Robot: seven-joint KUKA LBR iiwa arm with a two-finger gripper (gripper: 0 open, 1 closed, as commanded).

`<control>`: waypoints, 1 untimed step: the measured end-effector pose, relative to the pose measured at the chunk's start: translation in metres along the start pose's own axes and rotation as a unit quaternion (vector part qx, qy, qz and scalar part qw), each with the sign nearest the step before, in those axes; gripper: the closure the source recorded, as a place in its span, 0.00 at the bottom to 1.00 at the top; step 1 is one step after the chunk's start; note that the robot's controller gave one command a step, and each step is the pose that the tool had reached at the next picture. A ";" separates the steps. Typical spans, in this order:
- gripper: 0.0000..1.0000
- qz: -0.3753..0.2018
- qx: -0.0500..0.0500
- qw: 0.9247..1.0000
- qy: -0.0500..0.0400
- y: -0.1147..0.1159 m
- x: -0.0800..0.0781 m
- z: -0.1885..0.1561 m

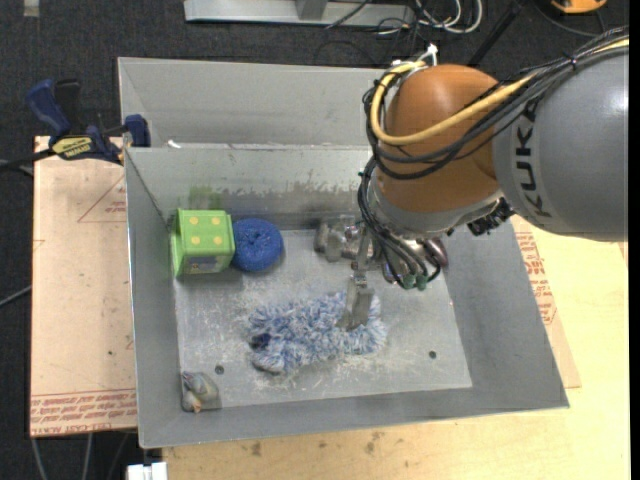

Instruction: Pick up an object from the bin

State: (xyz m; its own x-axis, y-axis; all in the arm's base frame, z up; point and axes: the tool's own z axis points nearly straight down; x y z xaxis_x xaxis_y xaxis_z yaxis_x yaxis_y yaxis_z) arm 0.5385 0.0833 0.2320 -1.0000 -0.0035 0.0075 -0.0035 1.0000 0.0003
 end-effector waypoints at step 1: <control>0.00 0.001 0.000 1.000 -0.004 0.000 -0.001 -0.005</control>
Offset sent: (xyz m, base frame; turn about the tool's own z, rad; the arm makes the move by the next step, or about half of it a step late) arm -0.0162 -0.0089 -0.1231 -0.1331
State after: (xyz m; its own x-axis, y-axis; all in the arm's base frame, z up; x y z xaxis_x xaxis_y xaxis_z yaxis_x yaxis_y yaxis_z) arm 0.5398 0.0828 0.2367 -1.0000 -0.0013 -0.0005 -0.0013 1.0000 0.0012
